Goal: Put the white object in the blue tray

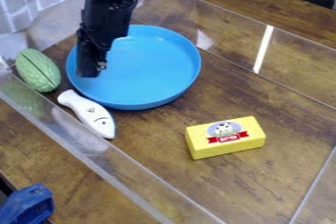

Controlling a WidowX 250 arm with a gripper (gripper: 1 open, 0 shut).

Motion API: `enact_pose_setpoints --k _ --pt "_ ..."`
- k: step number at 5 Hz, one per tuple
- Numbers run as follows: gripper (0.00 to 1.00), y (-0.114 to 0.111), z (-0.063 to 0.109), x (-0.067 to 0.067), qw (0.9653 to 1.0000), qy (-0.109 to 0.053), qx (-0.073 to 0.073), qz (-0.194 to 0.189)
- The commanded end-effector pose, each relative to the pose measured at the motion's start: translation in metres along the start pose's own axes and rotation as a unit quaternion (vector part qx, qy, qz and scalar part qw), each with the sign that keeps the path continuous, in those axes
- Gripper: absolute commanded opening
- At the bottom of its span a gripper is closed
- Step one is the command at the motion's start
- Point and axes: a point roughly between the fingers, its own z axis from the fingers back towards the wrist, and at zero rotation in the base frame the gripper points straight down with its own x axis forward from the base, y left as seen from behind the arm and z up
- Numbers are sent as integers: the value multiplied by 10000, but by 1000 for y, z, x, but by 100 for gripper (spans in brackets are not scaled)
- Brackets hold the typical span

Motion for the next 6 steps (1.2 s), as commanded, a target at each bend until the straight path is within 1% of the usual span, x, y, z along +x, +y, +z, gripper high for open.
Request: enact_pose_setpoints --k 1,4,6 --pt "0 14 18 -2 9996 -162 178 121" --pt "0 21 22 -4 9998 -4 214 -52" --pt "0 24 15 -1 9994 25 290 -188"
